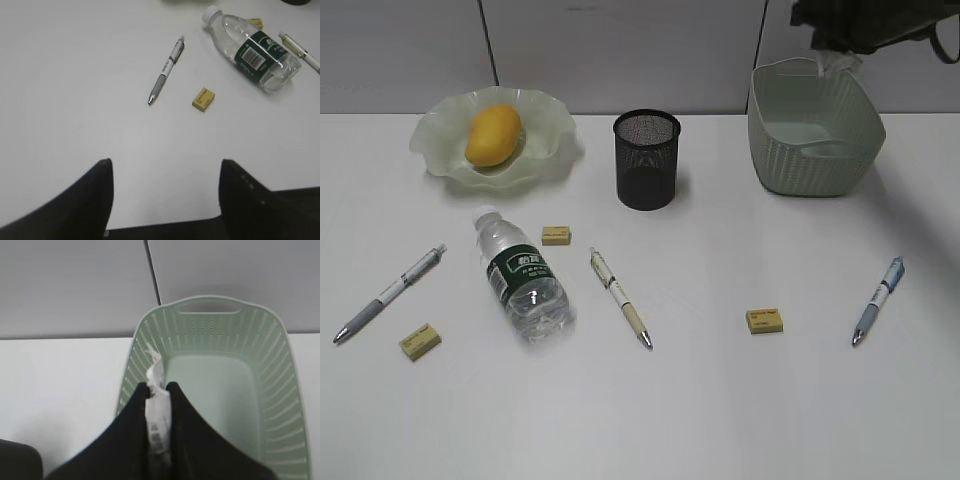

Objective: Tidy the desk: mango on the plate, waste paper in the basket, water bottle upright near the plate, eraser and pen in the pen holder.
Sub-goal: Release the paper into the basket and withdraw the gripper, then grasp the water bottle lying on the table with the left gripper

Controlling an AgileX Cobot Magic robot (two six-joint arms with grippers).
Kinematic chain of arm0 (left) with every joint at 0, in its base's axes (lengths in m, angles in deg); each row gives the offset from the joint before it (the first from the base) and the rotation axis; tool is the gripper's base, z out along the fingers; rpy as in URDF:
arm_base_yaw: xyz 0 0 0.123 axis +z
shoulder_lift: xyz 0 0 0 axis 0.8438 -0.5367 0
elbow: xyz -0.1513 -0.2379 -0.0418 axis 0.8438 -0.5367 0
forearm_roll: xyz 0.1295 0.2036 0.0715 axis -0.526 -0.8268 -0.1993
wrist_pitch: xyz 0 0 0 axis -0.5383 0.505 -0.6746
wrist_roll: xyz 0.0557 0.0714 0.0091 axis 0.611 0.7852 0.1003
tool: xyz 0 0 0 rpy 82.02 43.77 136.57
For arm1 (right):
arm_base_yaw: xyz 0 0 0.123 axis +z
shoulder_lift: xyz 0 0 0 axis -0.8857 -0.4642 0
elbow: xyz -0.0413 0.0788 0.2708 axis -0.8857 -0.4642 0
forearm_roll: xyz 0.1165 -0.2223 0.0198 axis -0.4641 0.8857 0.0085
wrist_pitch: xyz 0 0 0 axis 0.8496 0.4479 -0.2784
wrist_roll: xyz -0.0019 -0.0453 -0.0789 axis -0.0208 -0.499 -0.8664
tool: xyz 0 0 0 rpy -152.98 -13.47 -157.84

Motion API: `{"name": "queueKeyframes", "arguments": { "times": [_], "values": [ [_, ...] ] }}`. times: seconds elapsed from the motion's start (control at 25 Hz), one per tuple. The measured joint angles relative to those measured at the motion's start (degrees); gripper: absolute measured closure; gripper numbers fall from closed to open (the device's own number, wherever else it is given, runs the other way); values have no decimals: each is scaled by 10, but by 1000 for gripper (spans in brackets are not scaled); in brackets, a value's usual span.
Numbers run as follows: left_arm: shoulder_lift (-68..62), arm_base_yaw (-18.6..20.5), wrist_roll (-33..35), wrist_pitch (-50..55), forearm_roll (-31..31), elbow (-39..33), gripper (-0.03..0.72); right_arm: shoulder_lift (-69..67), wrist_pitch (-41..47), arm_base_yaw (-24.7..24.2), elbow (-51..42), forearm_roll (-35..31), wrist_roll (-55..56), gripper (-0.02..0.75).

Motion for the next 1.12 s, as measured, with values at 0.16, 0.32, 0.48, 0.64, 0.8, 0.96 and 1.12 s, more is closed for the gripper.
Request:
{"name": "queueKeyframes", "arguments": {
  "times": [0.16, 0.32, 0.48, 0.64, 0.8, 0.96, 1.12],
  "values": [
    [0, 0, 0, 0, 0, 0, 190, -48, -19, 0, 8, 10, 0, 640],
    [0, 0, 0, 0, 0, 0, 190, -81, -38, -2, 9, 19, 0, 577],
    [0, 0, 0, 0, 0, 0, 190, -99, -51, -2, 9, 20, 0, 316],
    [0, 0, 0, 0, 0, 0, 190, -100, -55, -2, 22, 21, 0, 105],
    [0, 0, 0, 0, 0, 0, 190, -98, 4, -2, 59, 23, 0, 115],
    [0, 0, 0, 0, 0, 0, 190, -78, 99, -2, 92, 24, 0, 153],
    [0, 0, 0, 0, 0, 0, 190, -39, 182, -2, 108, 24, 0, 176]
  ]
}}
